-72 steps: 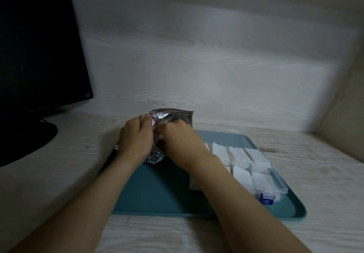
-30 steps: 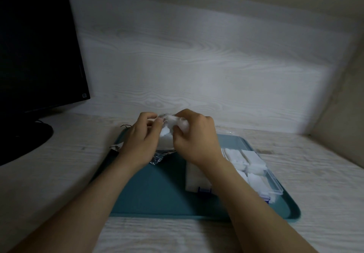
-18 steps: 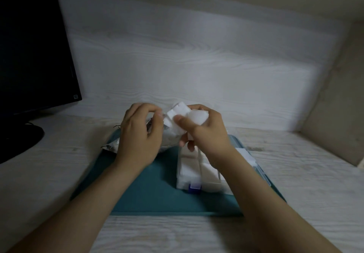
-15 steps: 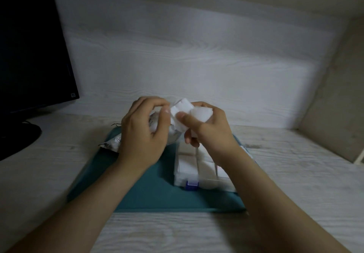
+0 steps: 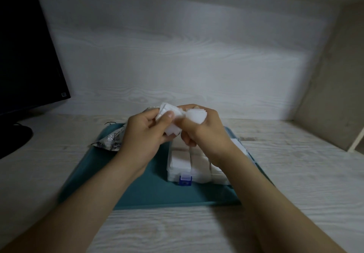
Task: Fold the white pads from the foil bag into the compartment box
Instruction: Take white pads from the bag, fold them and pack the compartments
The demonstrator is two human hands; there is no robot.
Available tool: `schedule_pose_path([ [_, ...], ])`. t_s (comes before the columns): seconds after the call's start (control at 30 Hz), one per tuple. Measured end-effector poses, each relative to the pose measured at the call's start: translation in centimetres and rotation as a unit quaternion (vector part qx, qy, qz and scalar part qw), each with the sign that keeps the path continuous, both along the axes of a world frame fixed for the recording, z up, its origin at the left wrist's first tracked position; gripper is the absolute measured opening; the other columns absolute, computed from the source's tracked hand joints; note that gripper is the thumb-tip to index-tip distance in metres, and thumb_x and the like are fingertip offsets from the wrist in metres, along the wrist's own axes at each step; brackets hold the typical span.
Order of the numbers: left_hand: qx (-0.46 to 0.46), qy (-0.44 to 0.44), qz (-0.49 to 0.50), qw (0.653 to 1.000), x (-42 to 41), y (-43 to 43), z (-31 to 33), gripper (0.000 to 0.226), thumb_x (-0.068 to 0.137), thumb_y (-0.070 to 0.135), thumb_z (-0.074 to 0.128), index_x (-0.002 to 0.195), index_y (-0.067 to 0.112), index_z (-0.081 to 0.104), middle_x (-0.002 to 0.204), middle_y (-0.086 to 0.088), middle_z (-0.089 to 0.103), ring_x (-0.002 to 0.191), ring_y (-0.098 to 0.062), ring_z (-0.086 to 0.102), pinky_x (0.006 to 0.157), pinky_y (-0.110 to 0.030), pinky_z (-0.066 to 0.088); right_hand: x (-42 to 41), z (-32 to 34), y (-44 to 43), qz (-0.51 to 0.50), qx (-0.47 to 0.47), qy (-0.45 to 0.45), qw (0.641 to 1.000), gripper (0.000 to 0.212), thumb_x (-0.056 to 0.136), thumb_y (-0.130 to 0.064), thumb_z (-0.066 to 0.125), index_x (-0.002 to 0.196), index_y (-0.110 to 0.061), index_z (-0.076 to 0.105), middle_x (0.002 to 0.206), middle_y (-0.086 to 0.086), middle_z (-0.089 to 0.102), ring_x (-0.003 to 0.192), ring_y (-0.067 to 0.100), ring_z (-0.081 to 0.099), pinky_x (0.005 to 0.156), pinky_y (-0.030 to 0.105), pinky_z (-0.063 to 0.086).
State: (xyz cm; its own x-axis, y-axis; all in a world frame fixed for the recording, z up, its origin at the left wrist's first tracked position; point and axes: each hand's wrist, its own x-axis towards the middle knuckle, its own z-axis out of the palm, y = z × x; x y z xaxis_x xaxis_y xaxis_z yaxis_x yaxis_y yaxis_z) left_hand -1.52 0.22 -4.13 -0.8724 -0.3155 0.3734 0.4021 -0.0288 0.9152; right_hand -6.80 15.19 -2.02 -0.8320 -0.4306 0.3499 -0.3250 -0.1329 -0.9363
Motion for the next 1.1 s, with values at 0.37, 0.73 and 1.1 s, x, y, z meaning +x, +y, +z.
schedule_pose_path([
  [0.37, 0.075, -0.031, -0.019, 0.997, -0.3, -0.6, 0.1, 0.022, 0.11, 0.014, 0.053, 0.121, 0.004, 0.07, 0.116, -0.012, 0.078, 0.105, -0.025, 0.078, 0.085, -0.036, 0.064, -0.7, 0.4, 0.4, 0.042, -0.078, -0.159, 0.983, 0.03, 0.087, -0.033, 0.057, 0.108, -0.011, 0.06, 0.088, 0.008, 0.052, 0.053, 0.015, 0.037, 0.049, 0.026, 0.028],
  [0.73, 0.039, -0.009, -0.011, 0.999, 0.1, -0.8, 0.4, 0.022, 0.112, 0.017, 0.05, 0.12, 0.007, 0.068, 0.112, -0.011, 0.079, 0.104, -0.032, 0.078, 0.088, -0.047, 0.065, -0.1, 1.2, 0.8, 0.036, -0.07, -0.103, 0.992, 0.031, 0.108, -0.013, 0.037, 0.118, -0.009, 0.067, 0.097, 0.013, 0.051, 0.064, 0.036, 0.069, 0.05, 0.032, 0.048],
  [1.1, -0.149, 0.082, 0.086, 0.982, 0.4, -0.6, 0.0, 0.03, 0.106, 0.0, 0.051, 0.121, 0.027, 0.051, 0.11, -0.01, 0.067, 0.093, -0.025, 0.075, 0.066, -0.04, 0.067, 0.7, 1.2, 0.6, 0.02, -0.074, -0.064, 0.995, 0.023, 0.108, -0.015, 0.053, 0.13, -0.009, 0.056, 0.073, 0.008, 0.062, 0.044, 0.026, 0.05, 0.04, 0.026, 0.037],
])
